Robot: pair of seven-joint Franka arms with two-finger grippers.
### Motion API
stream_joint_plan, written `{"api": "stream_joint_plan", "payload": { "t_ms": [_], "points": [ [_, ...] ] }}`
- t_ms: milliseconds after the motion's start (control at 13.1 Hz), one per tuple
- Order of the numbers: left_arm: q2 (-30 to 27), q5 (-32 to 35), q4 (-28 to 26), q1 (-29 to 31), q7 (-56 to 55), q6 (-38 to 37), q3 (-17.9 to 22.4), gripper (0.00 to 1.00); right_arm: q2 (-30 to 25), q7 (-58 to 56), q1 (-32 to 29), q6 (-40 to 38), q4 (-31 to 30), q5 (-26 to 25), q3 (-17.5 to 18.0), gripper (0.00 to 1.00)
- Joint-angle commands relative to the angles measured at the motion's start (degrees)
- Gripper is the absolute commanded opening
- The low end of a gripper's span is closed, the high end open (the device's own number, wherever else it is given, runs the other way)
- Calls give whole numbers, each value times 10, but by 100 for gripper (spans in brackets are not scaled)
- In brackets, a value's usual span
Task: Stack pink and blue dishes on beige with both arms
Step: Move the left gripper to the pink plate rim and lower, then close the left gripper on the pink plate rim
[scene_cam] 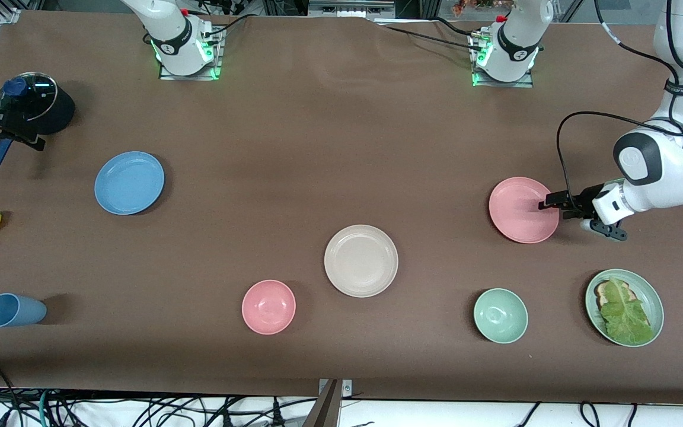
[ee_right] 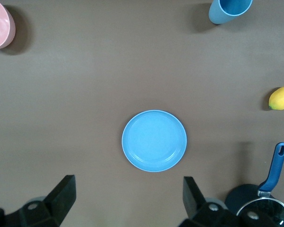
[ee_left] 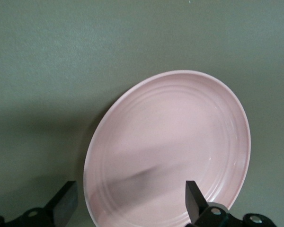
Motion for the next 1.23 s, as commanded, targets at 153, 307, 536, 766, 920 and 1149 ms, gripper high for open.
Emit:
{"api": "stream_joint_plan", "payload": {
  "t_ms": [153,307,536,766,920,1149],
  "points": [
    [-20,-41,-26,3,81,9,10,100,1,-5,-1,-24,11,6,0,100],
    [-20,-41,-32,3,86,27,10,100,1,-5,-1,-24,11,6,0,100],
    [-19,-42,-52,0,86,61,10,100,0,-5,-1,-24,11,6,1,100],
    [-14,-58,-53,-4,86,65,10,93,0,-5,-1,-24,11,6,1,100],
    [-13,-59,-53,-5,86,65,10,44,0,-5,-1,-24,11,6,0,100],
    [-12,-59,-53,-5,86,64,10,0,1,-5,-1,-24,8,6,-1,100]
  ]
}}
